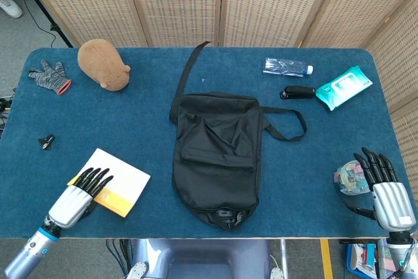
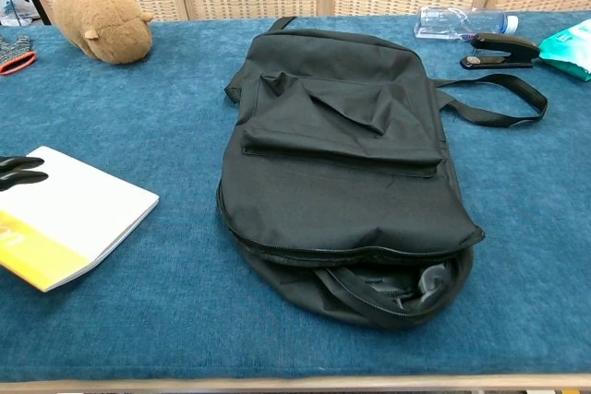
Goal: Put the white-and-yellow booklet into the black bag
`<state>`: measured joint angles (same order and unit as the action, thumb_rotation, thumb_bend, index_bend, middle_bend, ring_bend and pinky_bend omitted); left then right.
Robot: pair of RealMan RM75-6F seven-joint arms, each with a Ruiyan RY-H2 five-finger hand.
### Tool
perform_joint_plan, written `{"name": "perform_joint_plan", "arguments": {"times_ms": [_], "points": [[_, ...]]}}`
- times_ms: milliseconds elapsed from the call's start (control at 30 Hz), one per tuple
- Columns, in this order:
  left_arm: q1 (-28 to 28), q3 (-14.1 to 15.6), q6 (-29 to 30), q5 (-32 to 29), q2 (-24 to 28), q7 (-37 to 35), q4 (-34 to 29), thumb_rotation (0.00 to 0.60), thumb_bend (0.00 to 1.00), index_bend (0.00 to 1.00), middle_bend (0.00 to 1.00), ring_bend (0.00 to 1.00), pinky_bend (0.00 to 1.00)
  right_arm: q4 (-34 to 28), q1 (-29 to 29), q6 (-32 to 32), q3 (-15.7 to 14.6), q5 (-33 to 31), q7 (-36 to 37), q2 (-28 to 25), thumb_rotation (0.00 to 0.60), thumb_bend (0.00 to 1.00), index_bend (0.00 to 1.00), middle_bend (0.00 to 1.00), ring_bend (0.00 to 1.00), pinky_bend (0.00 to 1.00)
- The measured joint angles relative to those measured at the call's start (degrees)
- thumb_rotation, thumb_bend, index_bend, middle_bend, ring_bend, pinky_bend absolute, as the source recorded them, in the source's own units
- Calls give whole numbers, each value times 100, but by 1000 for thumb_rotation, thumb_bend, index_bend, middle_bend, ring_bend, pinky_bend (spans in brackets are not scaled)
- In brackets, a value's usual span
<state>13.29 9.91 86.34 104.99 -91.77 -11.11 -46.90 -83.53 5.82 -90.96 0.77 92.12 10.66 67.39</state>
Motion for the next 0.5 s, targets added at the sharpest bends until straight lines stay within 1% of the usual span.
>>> {"name": "perform_joint_plan", "arguments": {"times_ms": [100, 167, 200, 233, 300, 333, 500], "points": [[75, 36, -61, 37, 5, -34, -48, 600, 546, 193, 0, 0, 106, -5, -3, 13, 11, 8, 13, 0, 600, 0, 0, 0, 0, 0], [130, 63, -99, 73, 18, -33, -92, 600, 544, 265, 23, 8, 142, -7, -5, 21, 14, 13, 22, 0, 600, 0, 0, 0, 0, 0], [145, 66, -103, 83, 19, -10, -102, 600, 543, 314, 65, 32, 178, -7, -6, 30, 15, 18, 27, 0, 600, 0, 0, 0, 0, 0], [156, 66, -99, 92, 16, 26, -103, 600, 543, 375, 127, 74, 217, -6, -6, 36, 16, 21, 29, 0, 600, 0, 0, 0, 0, 0], [182, 58, -75, 112, -7, 142, -100, 600, 544, 469, 218, 160, 284, -6, -8, 48, 20, 25, 42, 3, 600, 0, 0, 0, 0, 0], [192, 52, -68, 116, -24, 192, -95, 600, 547, 509, 253, 205, 326, -6, -9, 51, 22, 27, 48, 3, 600, 0, 0, 0, 0, 0], [241, -11, -19, 105, -142, 377, -11, 600, 561, 656, 387, 355, 491, -2, -12, 68, 35, 31, 81, 0, 600, 0, 0, 0, 0, 0]]}}
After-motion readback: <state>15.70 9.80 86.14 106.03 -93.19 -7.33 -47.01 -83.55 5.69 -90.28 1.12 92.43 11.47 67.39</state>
